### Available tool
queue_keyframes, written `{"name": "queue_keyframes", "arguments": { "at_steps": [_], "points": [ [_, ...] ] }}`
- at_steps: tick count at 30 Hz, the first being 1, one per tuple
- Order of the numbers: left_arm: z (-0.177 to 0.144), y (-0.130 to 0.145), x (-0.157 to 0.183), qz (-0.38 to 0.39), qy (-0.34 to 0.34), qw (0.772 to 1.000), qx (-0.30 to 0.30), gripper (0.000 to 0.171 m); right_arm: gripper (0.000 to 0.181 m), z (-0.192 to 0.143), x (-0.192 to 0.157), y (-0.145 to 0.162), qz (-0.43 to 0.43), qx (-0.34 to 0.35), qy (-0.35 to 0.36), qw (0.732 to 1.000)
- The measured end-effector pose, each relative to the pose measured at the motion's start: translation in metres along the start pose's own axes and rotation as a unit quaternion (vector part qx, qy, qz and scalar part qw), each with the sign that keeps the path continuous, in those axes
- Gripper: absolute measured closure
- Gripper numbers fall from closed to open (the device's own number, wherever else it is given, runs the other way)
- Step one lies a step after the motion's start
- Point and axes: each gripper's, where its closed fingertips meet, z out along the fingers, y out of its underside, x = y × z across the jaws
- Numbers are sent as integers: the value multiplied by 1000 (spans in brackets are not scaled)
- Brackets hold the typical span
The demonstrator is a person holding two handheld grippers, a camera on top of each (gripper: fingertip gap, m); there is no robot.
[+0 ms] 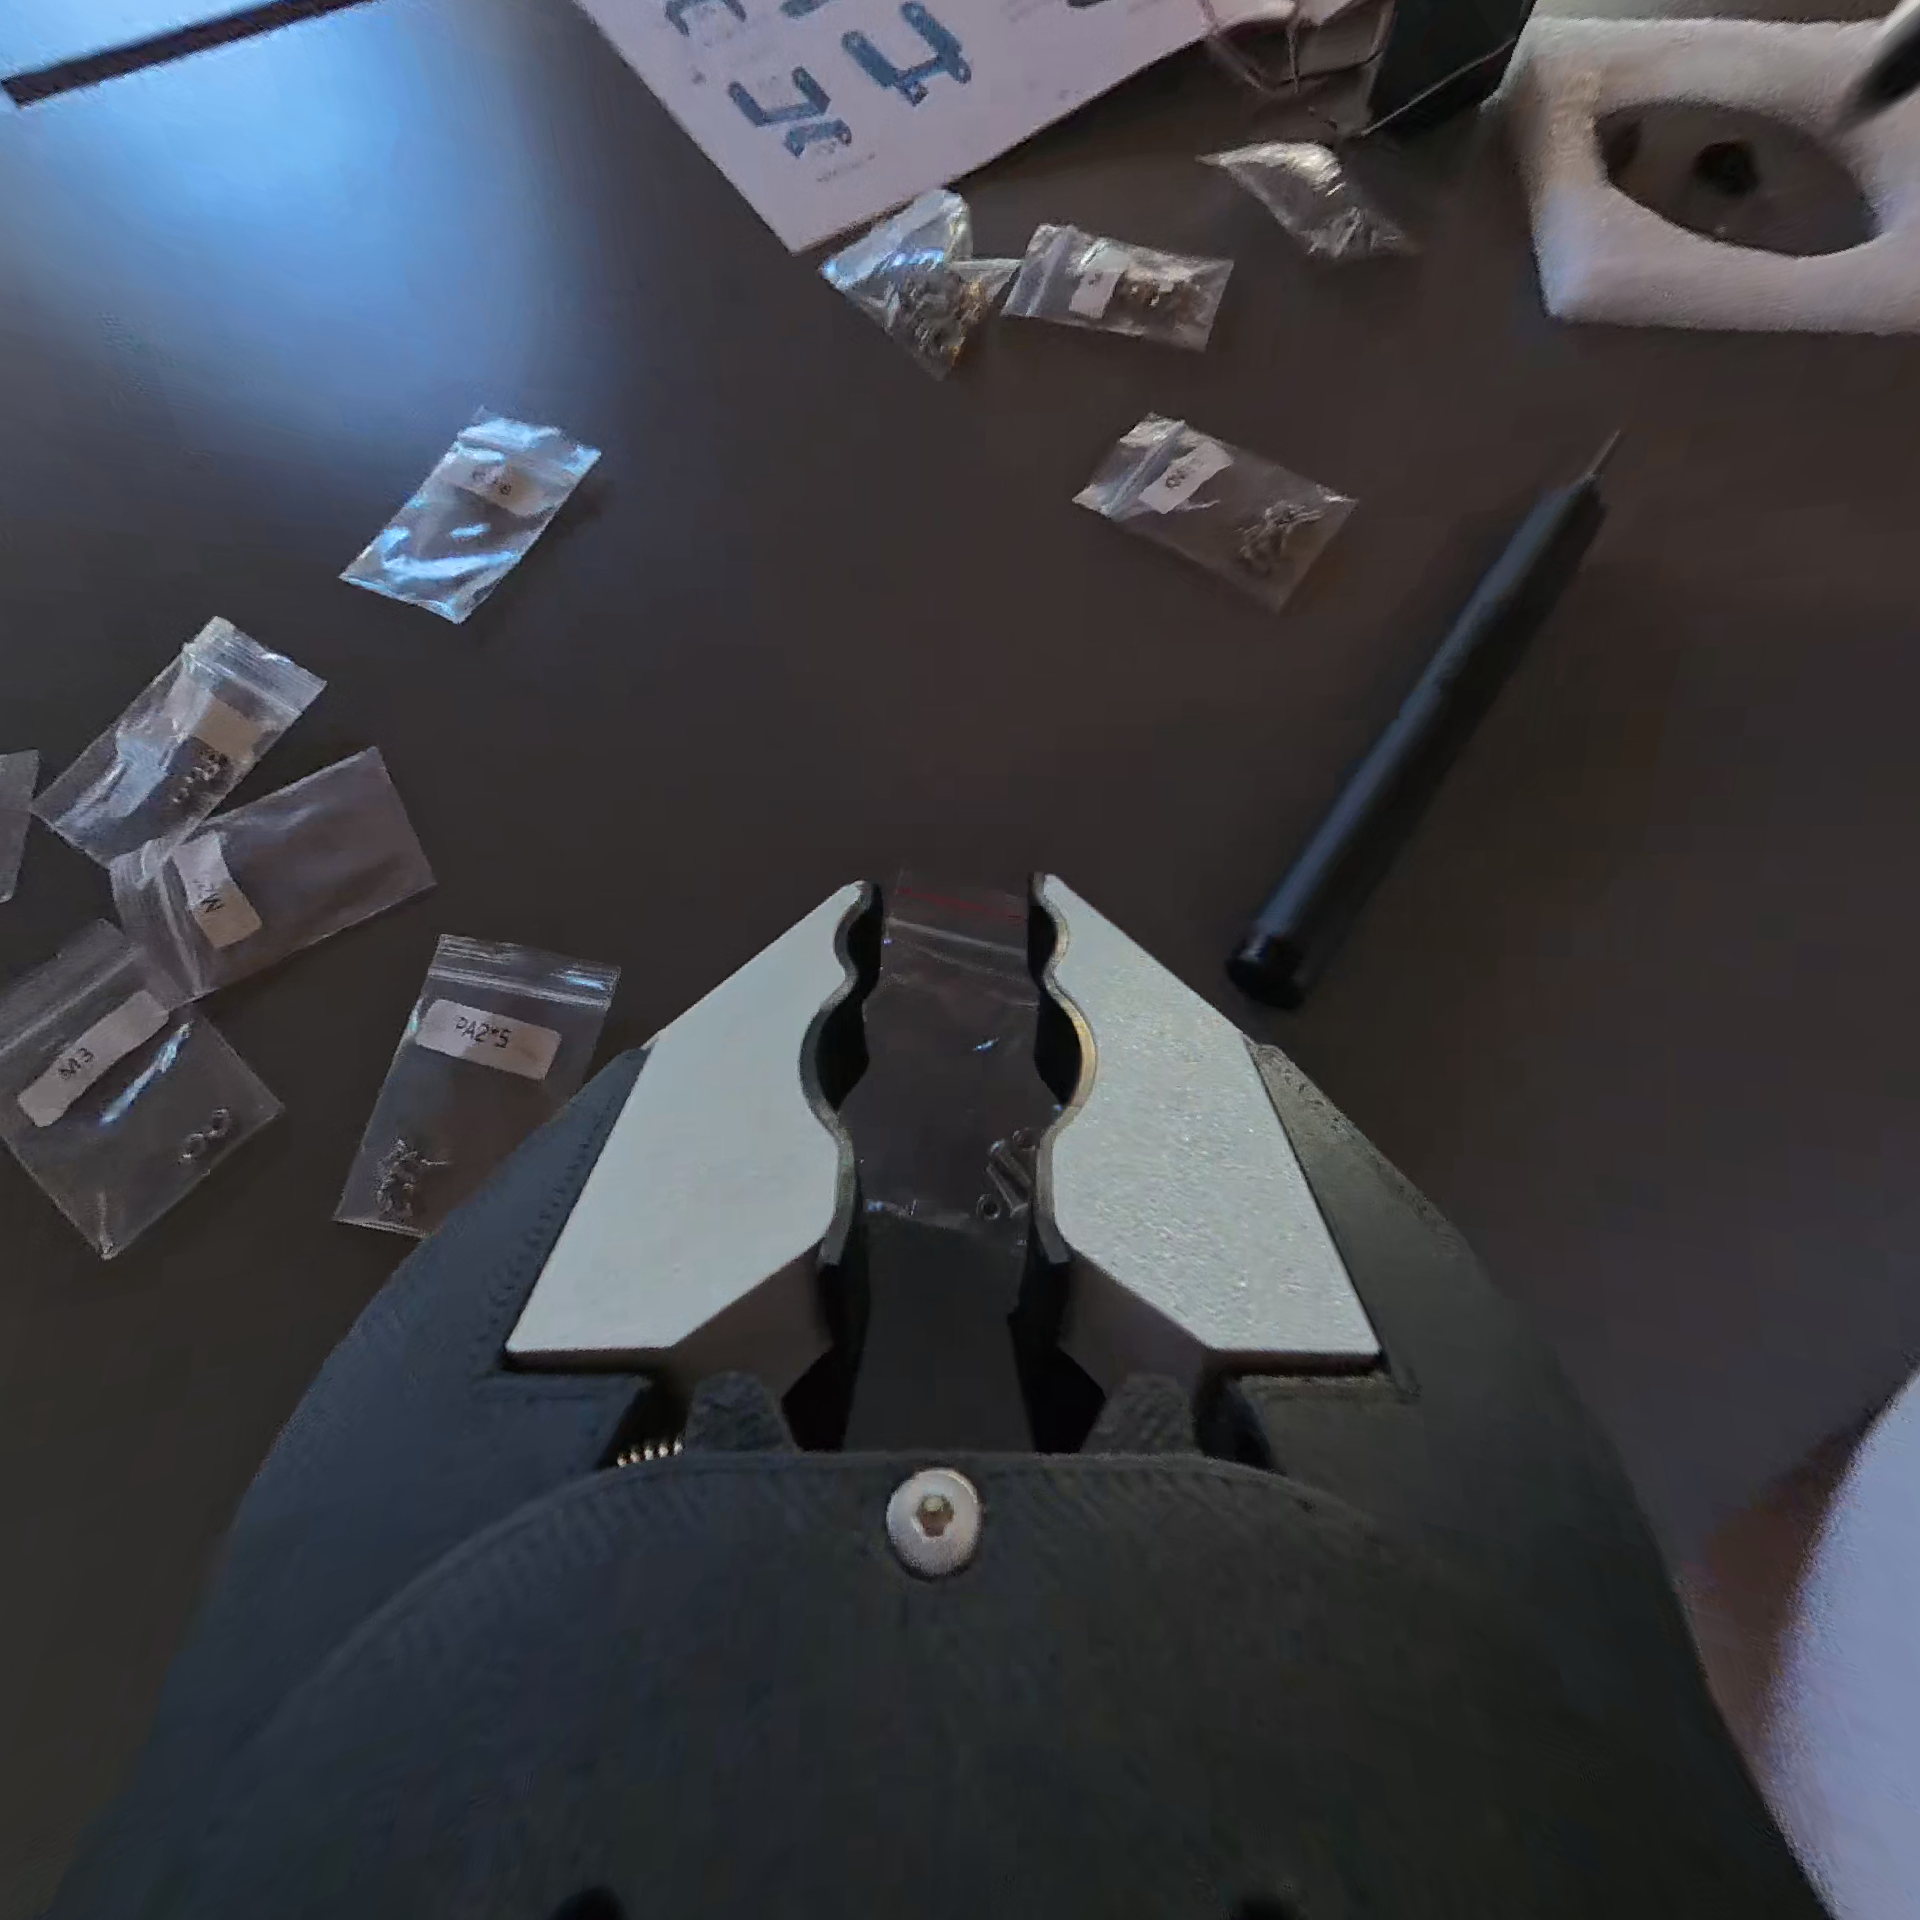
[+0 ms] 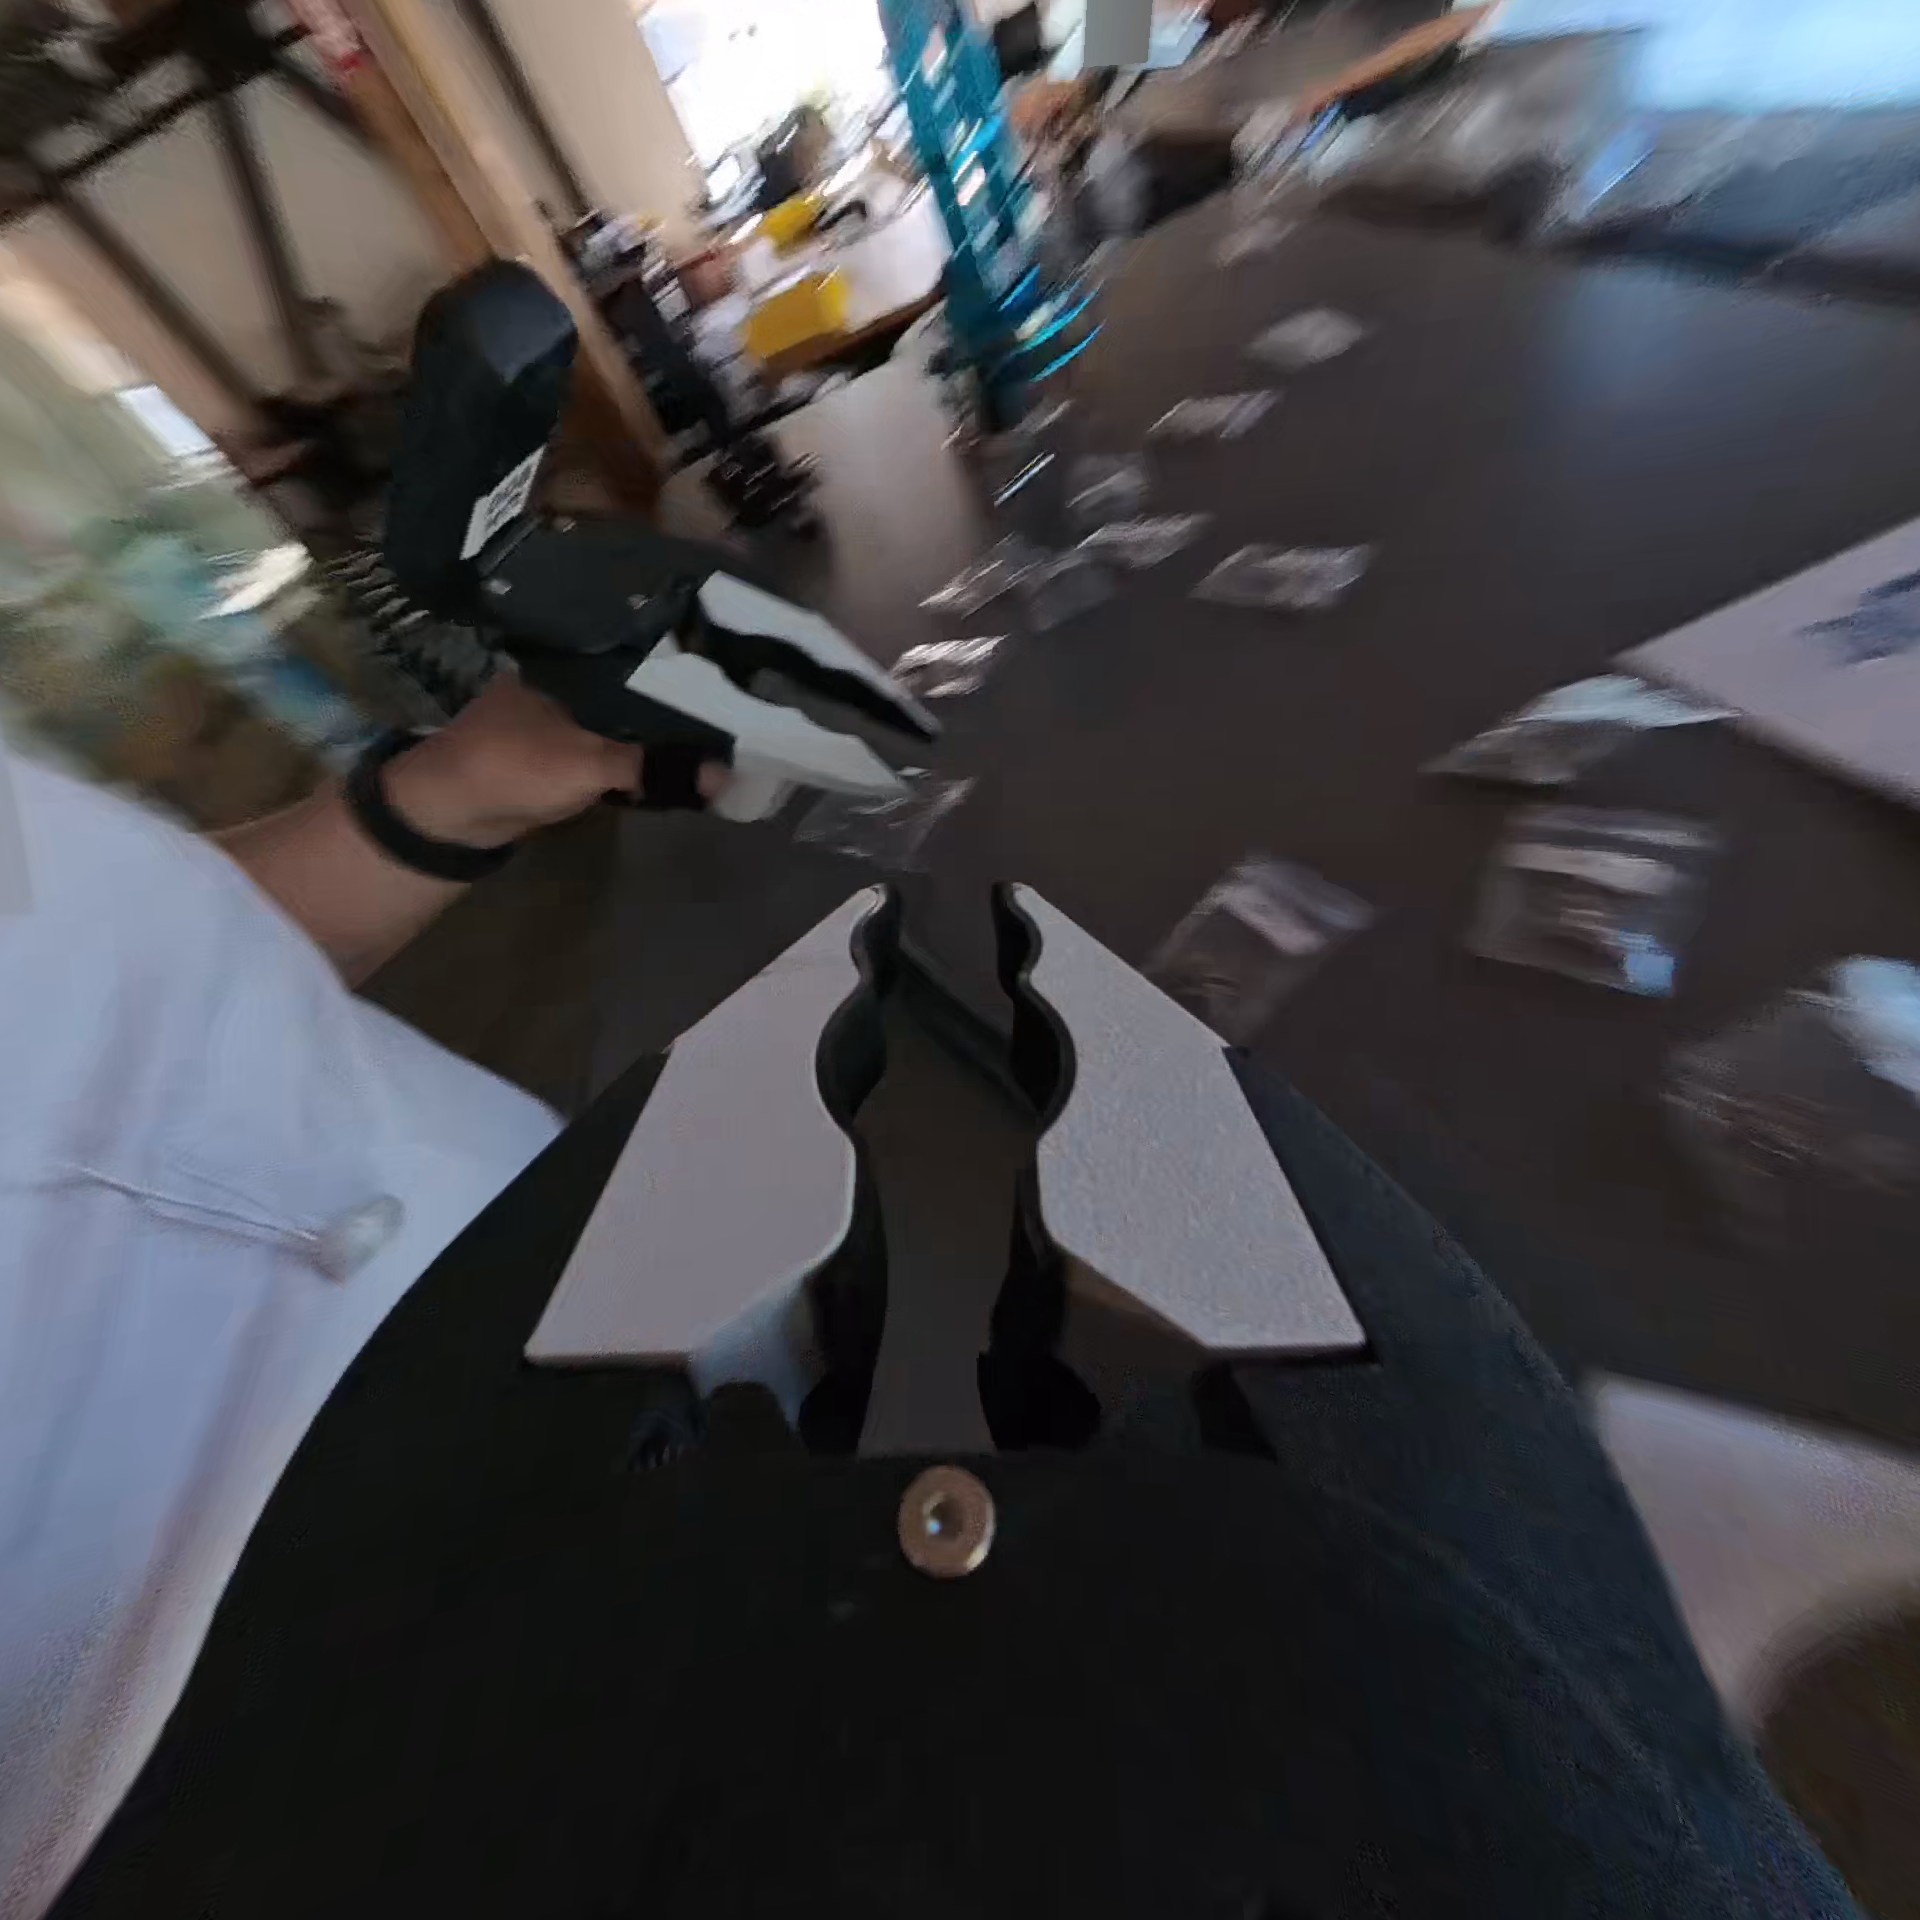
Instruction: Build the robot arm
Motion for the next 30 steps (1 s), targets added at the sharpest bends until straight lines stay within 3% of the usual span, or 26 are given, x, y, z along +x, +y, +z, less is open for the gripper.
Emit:
{"name": "queue_keyframes", "arguments": {
  "at_steps": [2,4,6,9,11,17,23,30],
  "points": [
    [-8,0,7,-5,61,998,11,134,166,37,-7,6,41,-61,-61,995],
    [-8,12,10,-15,109,993,-31,111,166,71,-8,13,53,-117,-87,988],
    [-4,24,11,3,118,991,-68,105,166,99,-7,19,77,-167,-94,978],
    [1,29,-1,73,59,993,-70,129,165,126,-6,33,84,-231,-93,965],
    [2,30,3,76,70,993,-53,144,163,137,-1,42,82,-261,-79,959],
    [-6,33,3,61,99,993,-22,160,169,154,-2,57,132,-307,-101,937],
    [-10,33,3,95,102,990,-11,171,180,162,-24,66,182,-343,-182,903],
    [-24,22,2,103,108,988,45,171,177,166,-37,46,246,-286,-232,897]
  ]
}}
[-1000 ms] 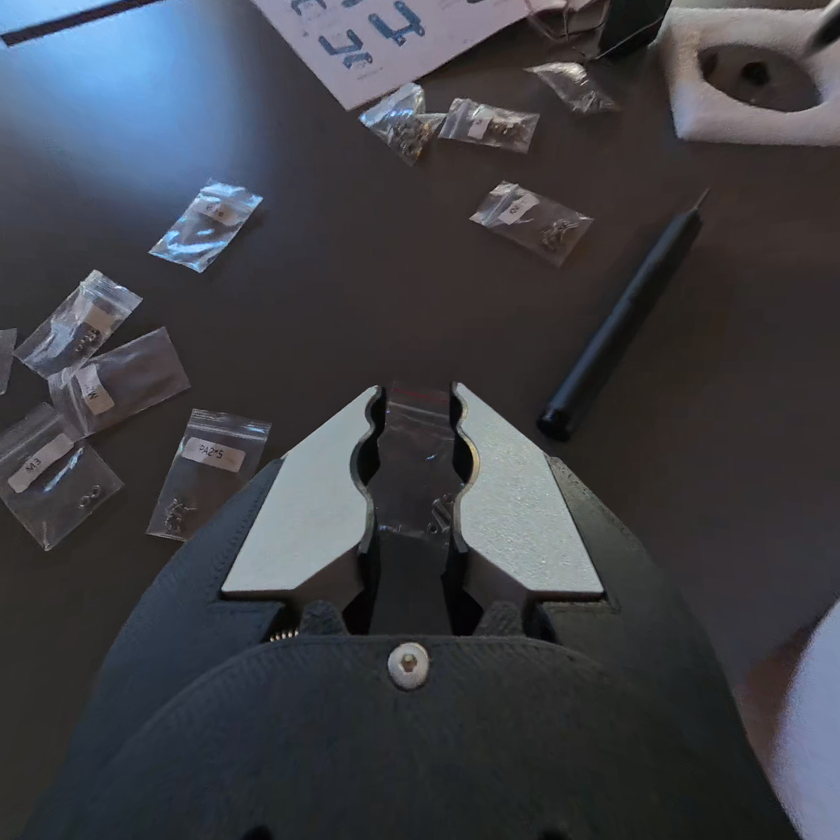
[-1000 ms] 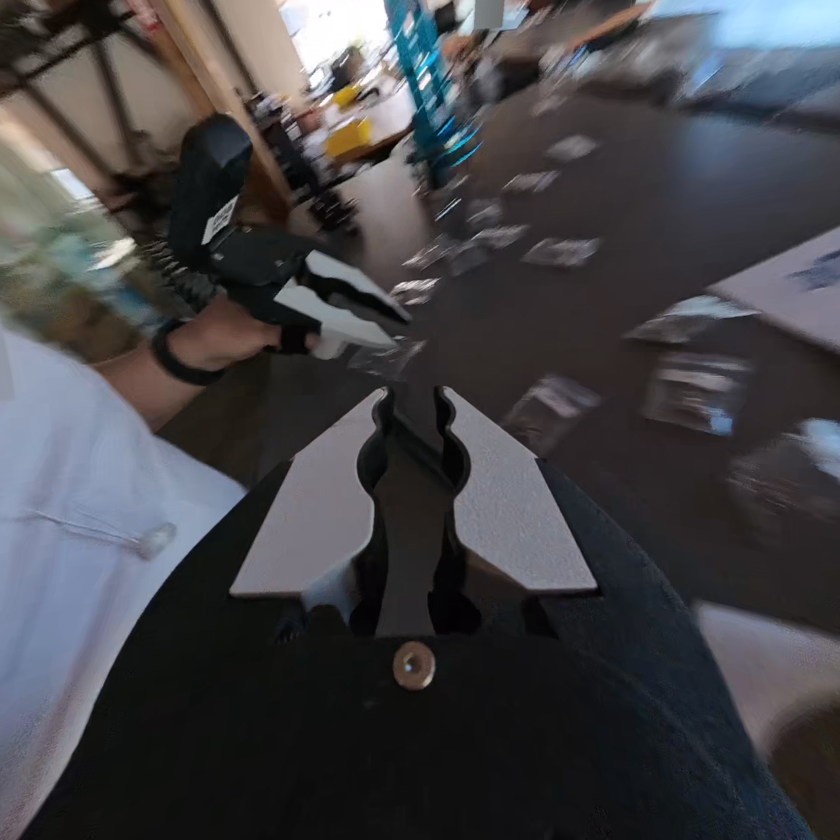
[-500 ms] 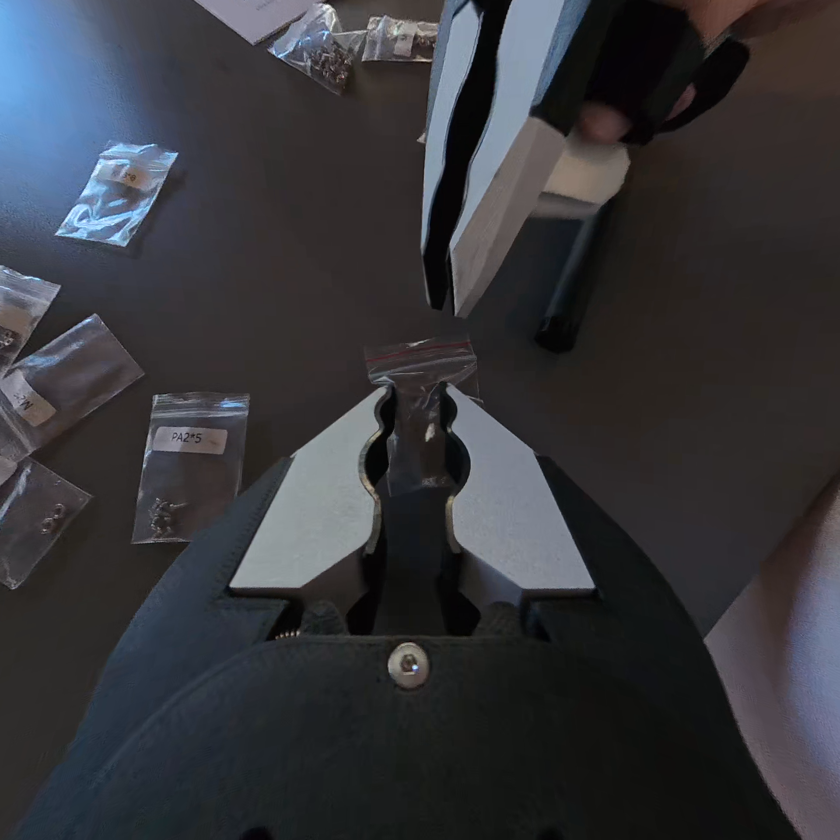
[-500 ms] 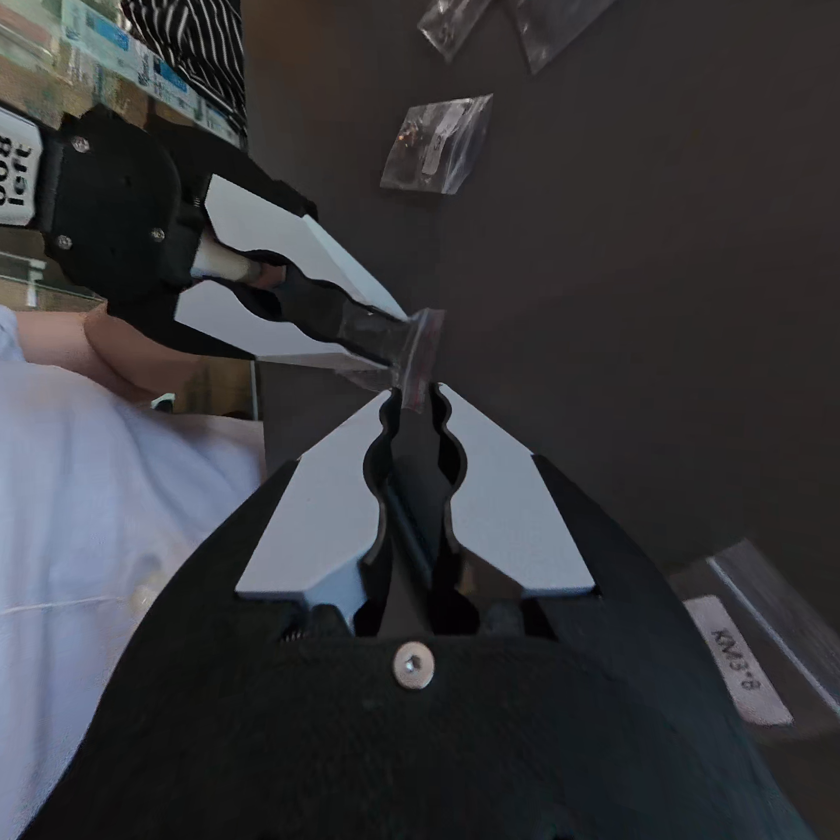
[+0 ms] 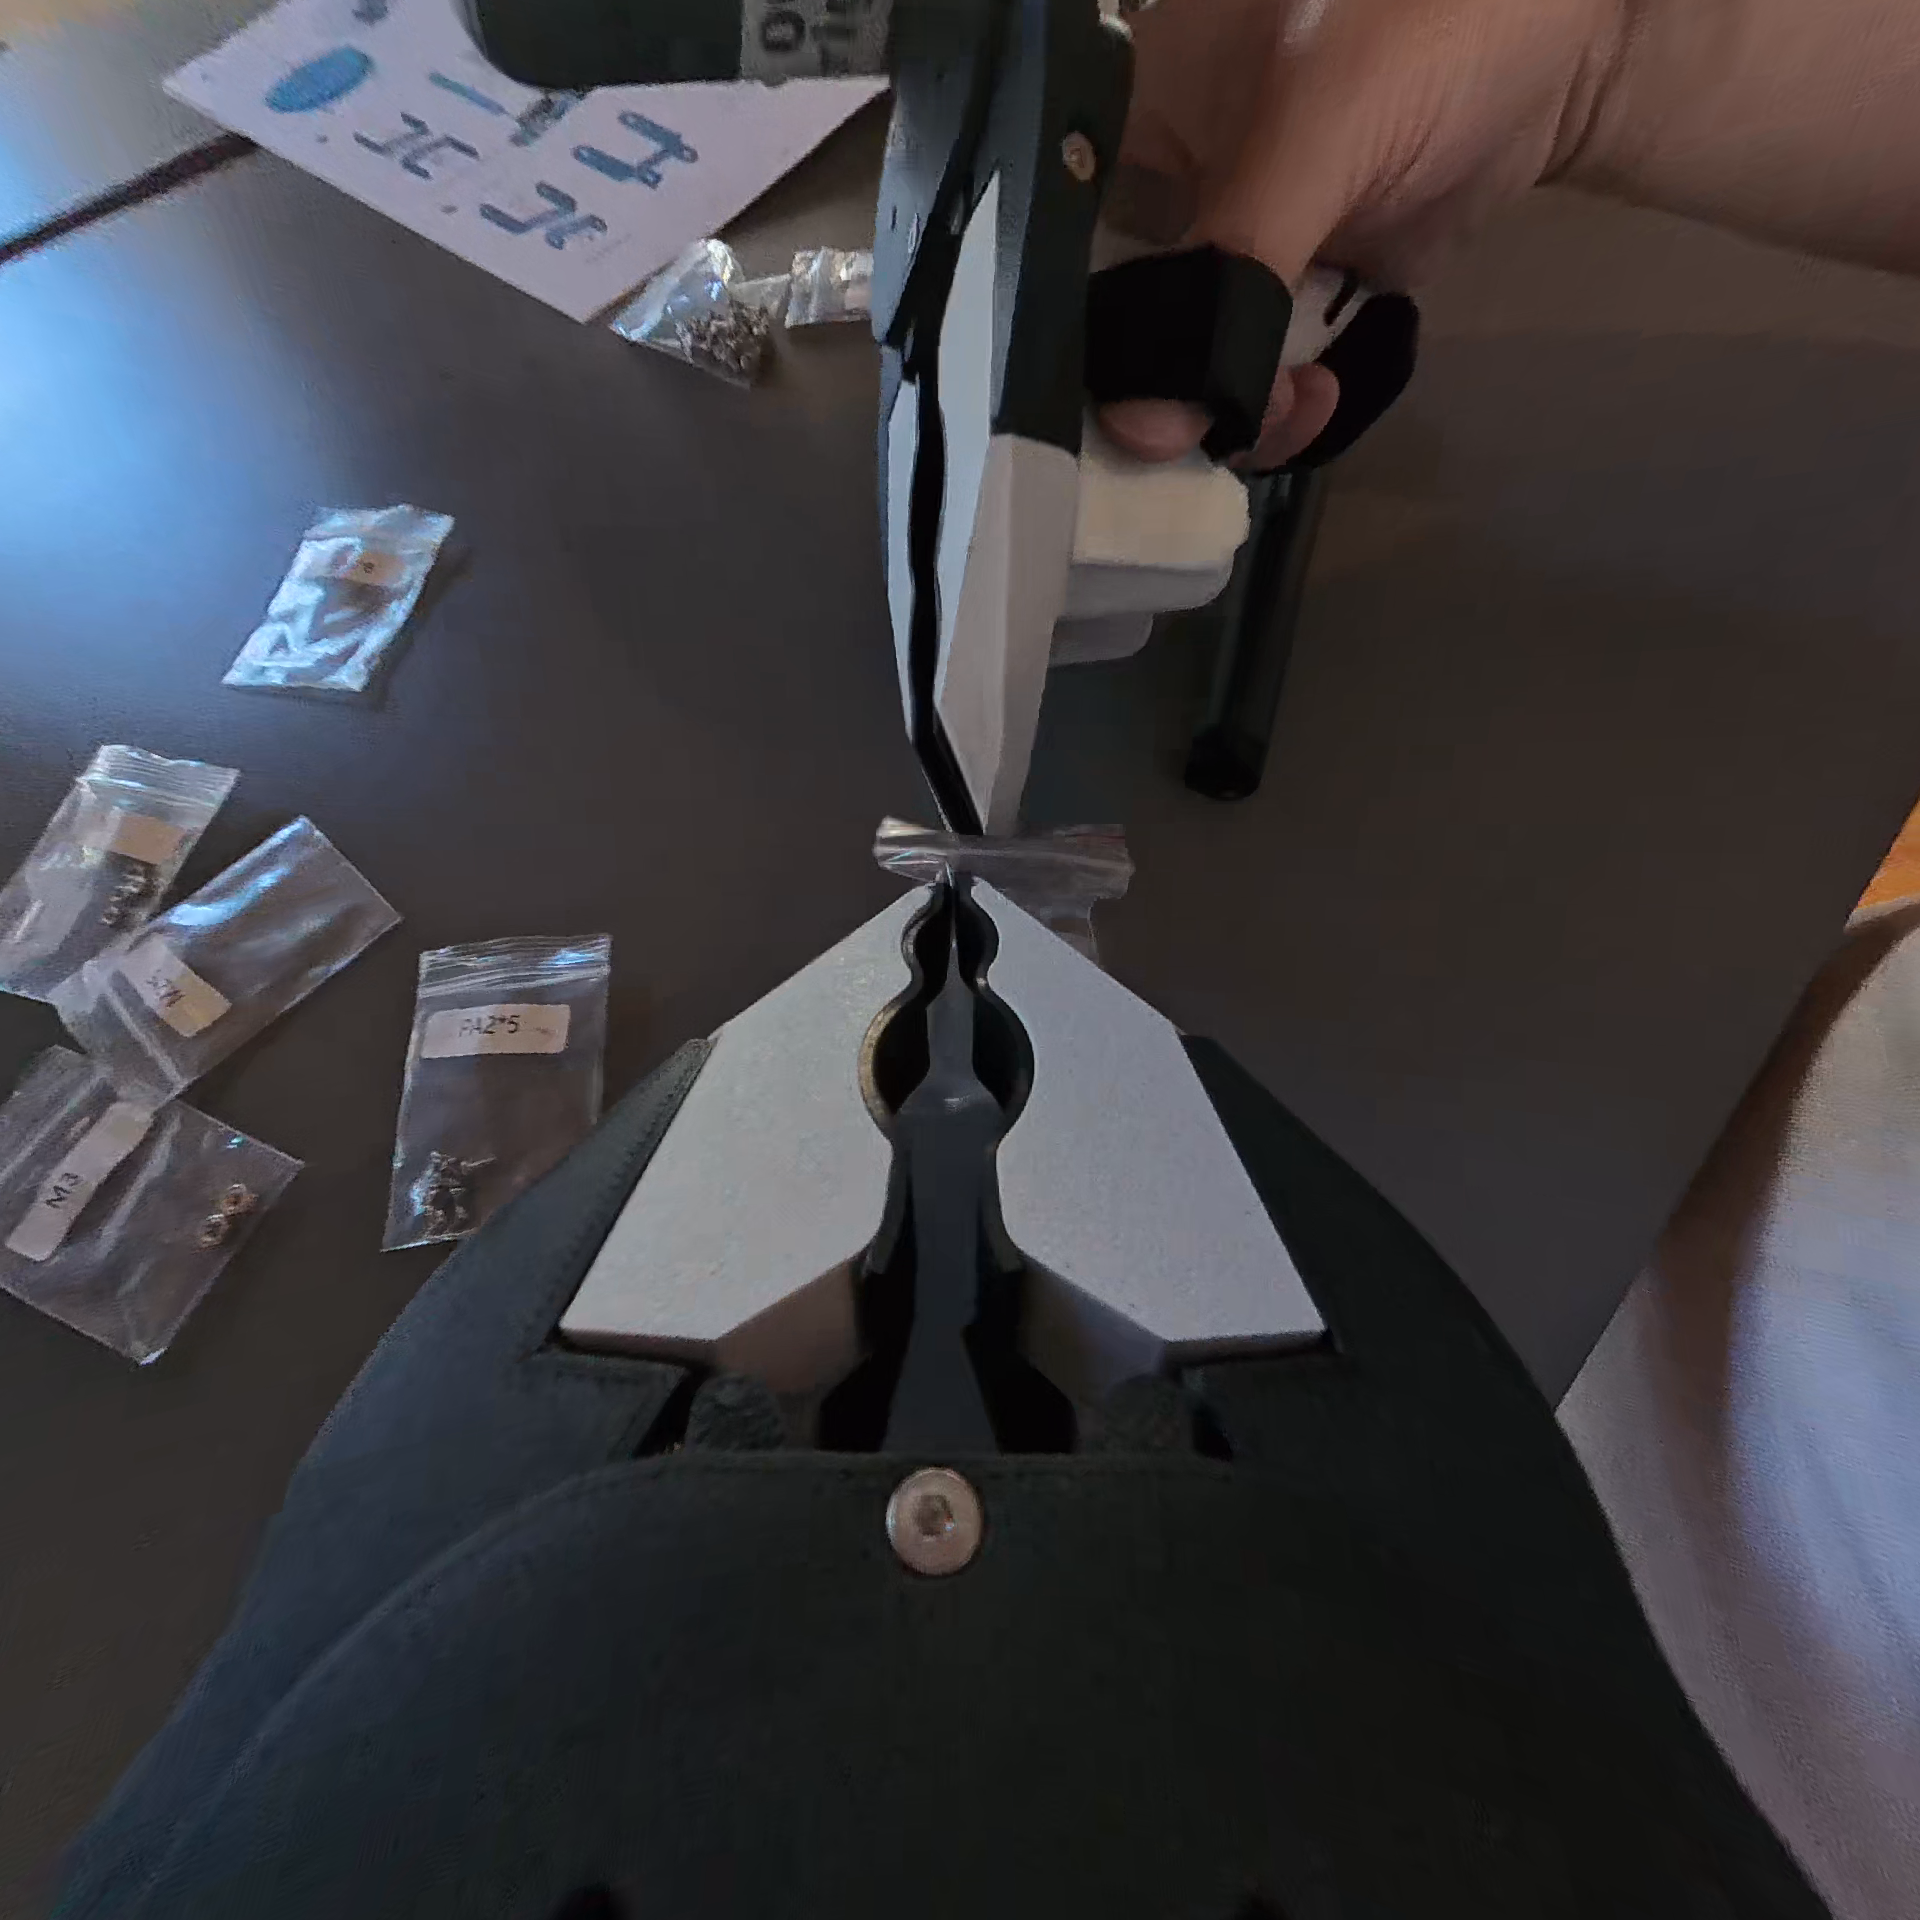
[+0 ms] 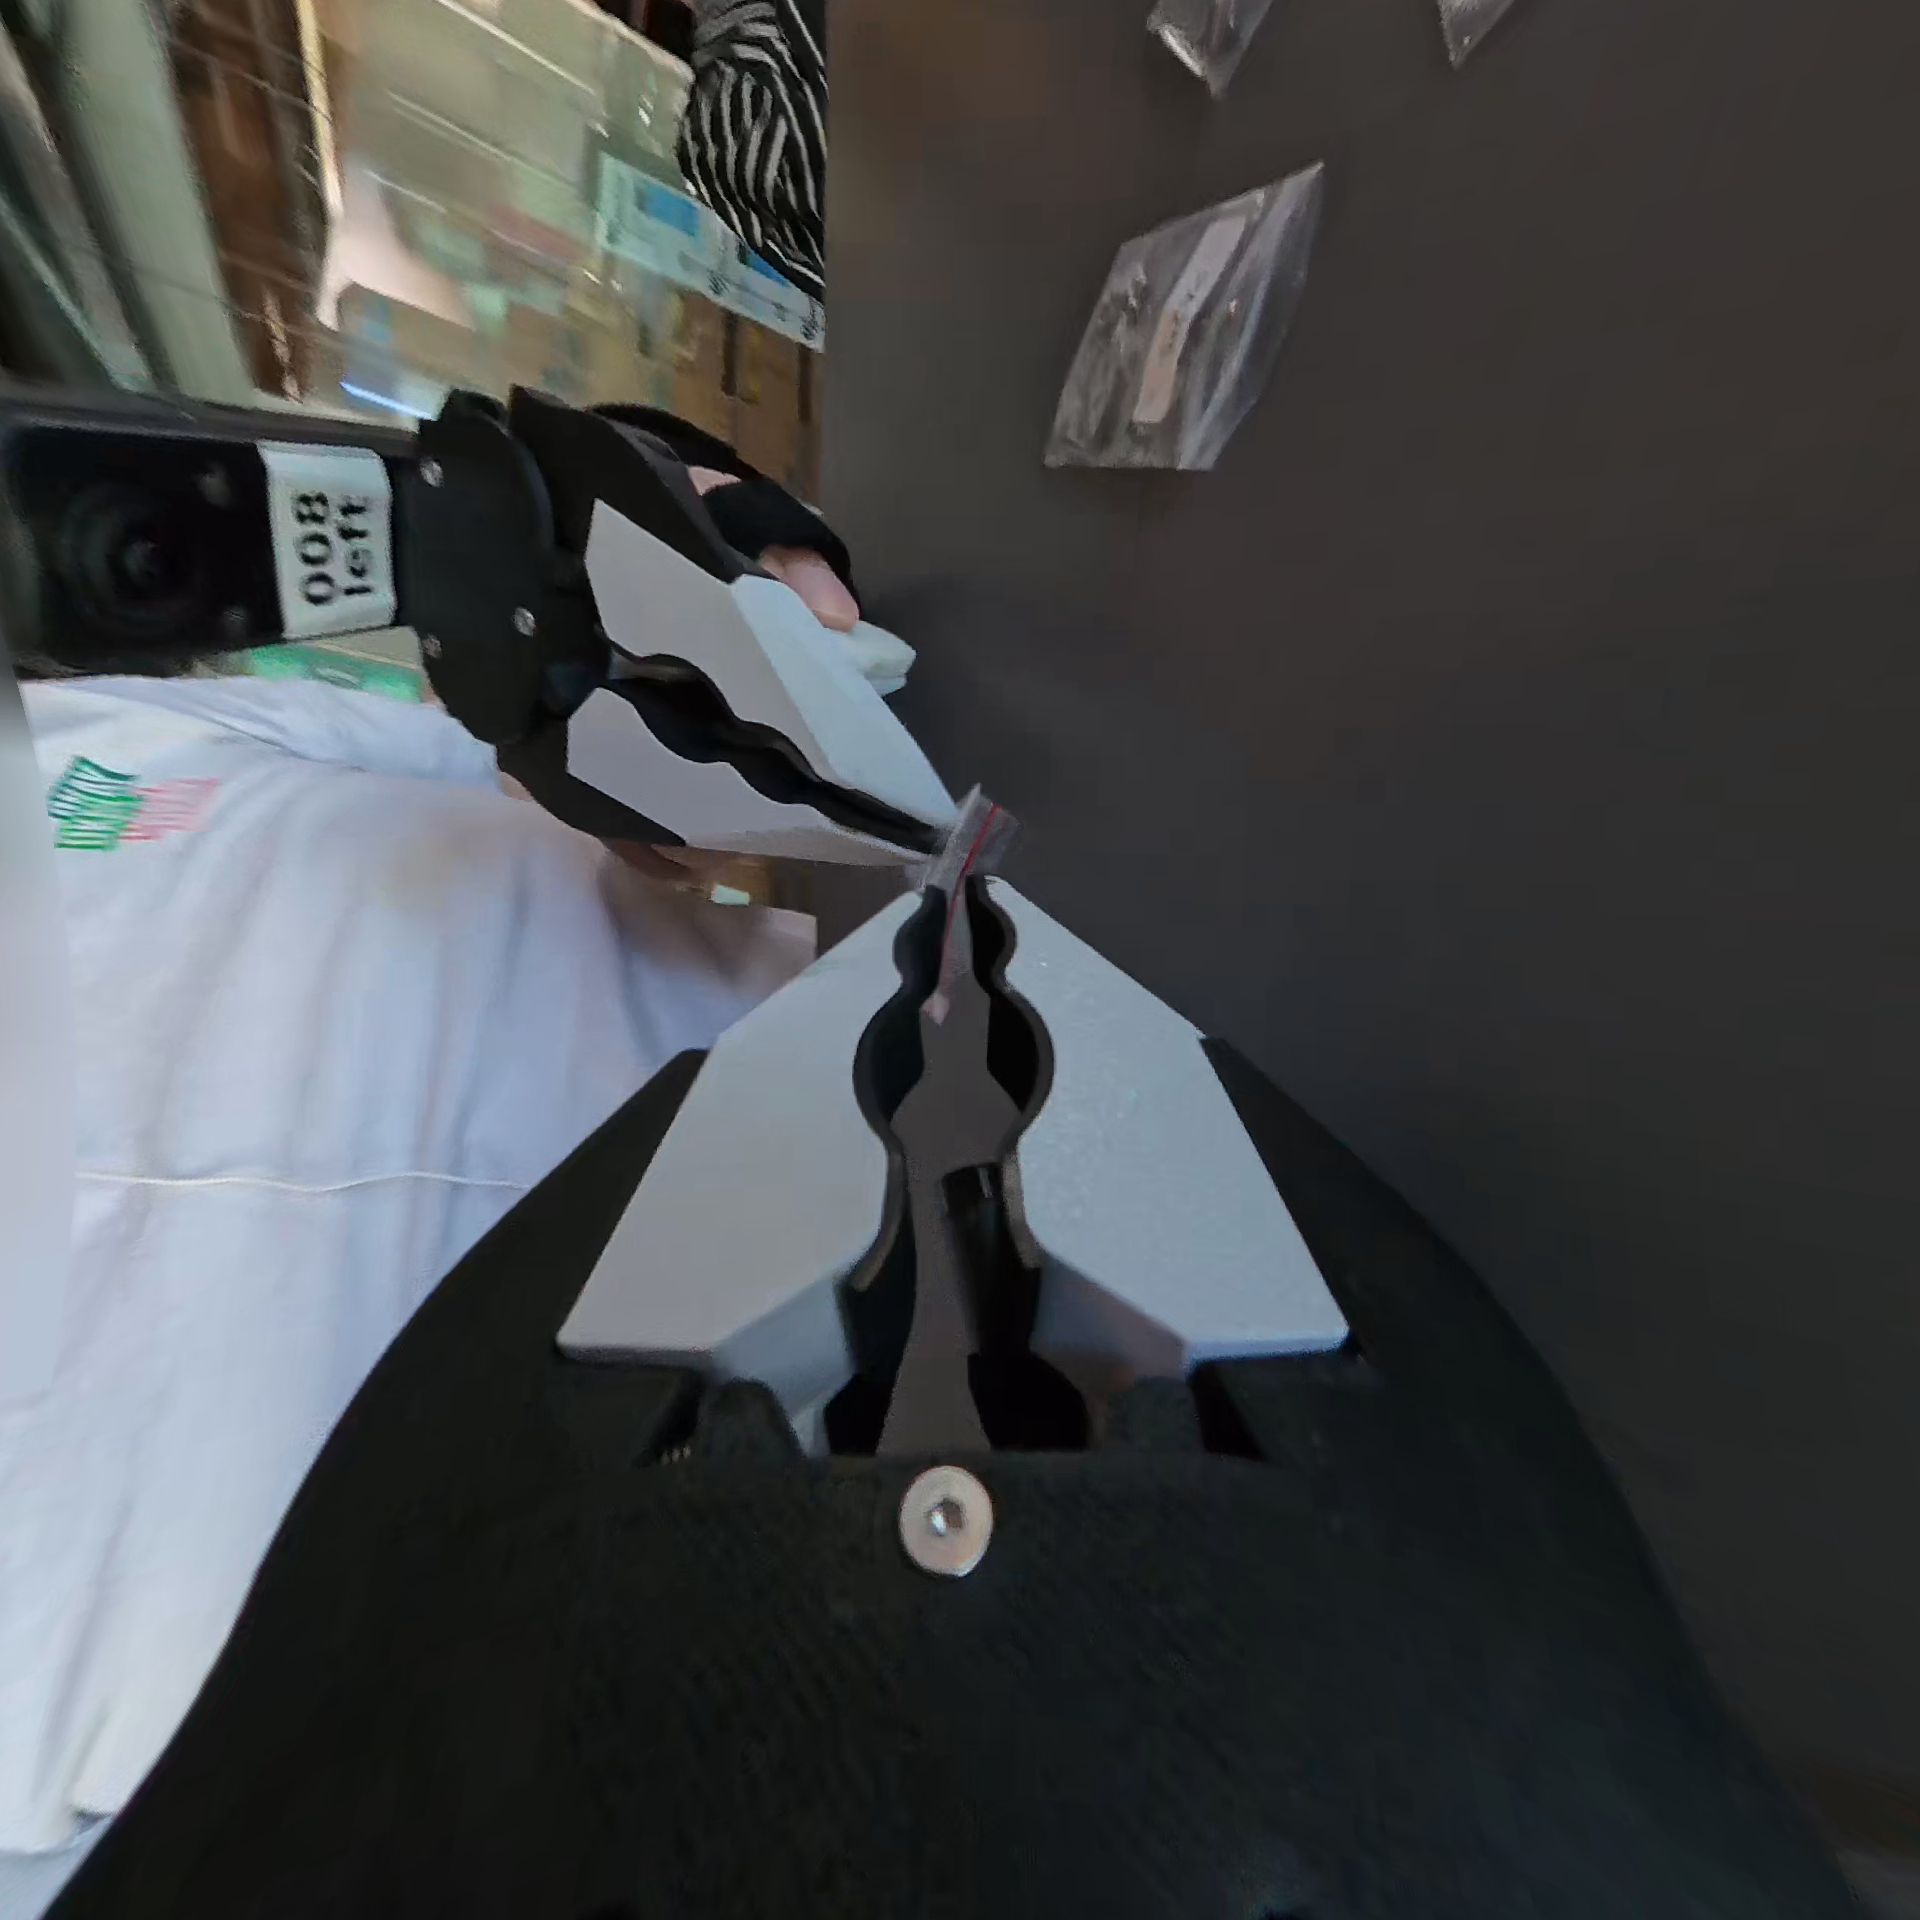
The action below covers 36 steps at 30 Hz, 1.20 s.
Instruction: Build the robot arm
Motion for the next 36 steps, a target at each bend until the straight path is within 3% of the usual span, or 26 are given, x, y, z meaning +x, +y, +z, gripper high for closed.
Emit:
{"name": "queue_keyframes", "arguments": {
  "at_steps": [3,18,25,30,36],
  "points": [
    [-10,-9,-2,16,-7,999,32,171,161,-5,-9,-4,17,16,-32,999],
    [-29,-32,-5,57,-14,992,108,171,161,-8,-24,-16,-14,37,-57,998],
    [-28,-34,-4,57,-11,992,113,171,180,-7,-50,-12,-19,27,-133,991],
    [-31,-35,-7,51,-13,992,116,171,181,-7,-46,-14,-27,38,-113,993],
    [-32,-36,-7,37,-1,992,119,171,181,-5,-50,-15,27,49,-131,990]
  ]
}}
